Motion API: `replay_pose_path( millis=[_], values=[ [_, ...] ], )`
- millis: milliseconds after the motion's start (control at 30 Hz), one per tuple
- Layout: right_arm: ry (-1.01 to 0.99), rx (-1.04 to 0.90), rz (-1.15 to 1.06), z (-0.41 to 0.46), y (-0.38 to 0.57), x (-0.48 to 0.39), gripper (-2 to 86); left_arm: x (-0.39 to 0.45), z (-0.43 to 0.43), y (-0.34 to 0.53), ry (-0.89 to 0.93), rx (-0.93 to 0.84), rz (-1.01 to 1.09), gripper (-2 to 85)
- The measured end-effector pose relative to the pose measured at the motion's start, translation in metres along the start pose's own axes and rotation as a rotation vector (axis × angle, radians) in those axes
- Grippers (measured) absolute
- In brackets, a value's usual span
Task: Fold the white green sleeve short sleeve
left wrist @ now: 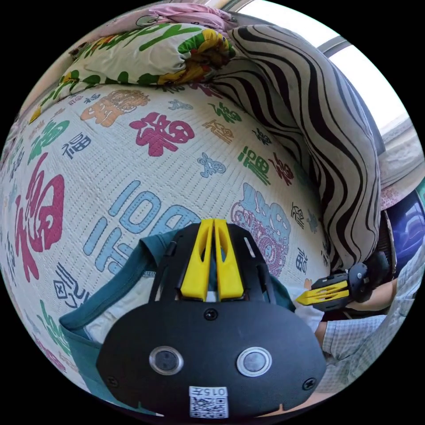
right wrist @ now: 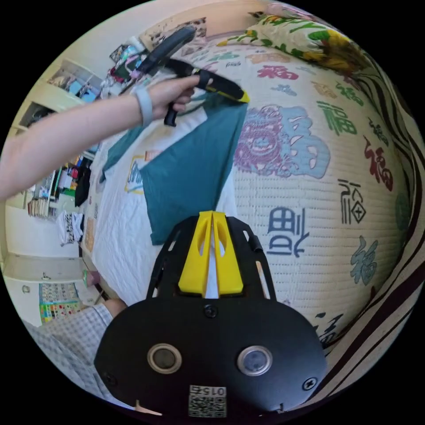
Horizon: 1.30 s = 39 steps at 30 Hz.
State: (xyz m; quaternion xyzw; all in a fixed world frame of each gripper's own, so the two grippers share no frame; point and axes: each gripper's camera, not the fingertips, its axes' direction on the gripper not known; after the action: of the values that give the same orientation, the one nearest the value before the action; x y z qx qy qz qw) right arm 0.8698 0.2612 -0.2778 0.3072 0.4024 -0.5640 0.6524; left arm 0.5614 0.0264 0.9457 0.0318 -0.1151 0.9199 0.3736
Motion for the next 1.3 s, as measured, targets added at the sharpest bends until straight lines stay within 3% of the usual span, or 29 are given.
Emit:
replay_pose_path(
  millis=[133,233,333,633,700,833,1033,1133,1300],
  values=[
    [0.018,0.1,0.049,-0.011,-0.024,0.026,4.6,0.003,-0.025,0.017,0.036,0.029,-0.037,2.7],
    [-0.091,0.009,0.041,0.011,-0.037,0.037,5.4,-0.001,-0.017,0.025,0.104,-0.055,-0.066,3.6],
    [-0.039,-0.07,0.01,0.035,-0.032,0.029,4.3,-0.006,-0.01,0.028,0.111,-0.103,-0.1,0.6],
    [-0.028,-0.045,0.015,0.064,-0.027,0.027,1.3,-0.014,-0.068,0.063,0.091,0.041,-0.181,-0.8],
    [0.022,0.005,0.023,0.054,-0.023,0.018,0.7,0.005,-0.113,0.094,0.087,0.149,-0.135,-0.8],
    [-0.045,0.046,-0.059,0.049,-0.017,-0.01,0.1,0.034,-0.163,0.171,0.061,0.16,-0.138,-0.6],
    [-0.107,-0.13,-0.253,0.127,-0.015,-0.08,-0.5,0.027,-0.172,0.305,0.027,0.025,-0.327,-0.9],
    [-0.037,-0.238,-0.288,0.167,-0.006,-0.1,-0.7,0.006,-0.184,0.34,0.135,0.098,-0.382,-0.9],
    [-0.023,-0.248,-0.268,0.193,-0.004,-0.111,-0.7,0.001,-0.222,0.376,0.112,0.169,-0.346,-0.9]
  ],
)
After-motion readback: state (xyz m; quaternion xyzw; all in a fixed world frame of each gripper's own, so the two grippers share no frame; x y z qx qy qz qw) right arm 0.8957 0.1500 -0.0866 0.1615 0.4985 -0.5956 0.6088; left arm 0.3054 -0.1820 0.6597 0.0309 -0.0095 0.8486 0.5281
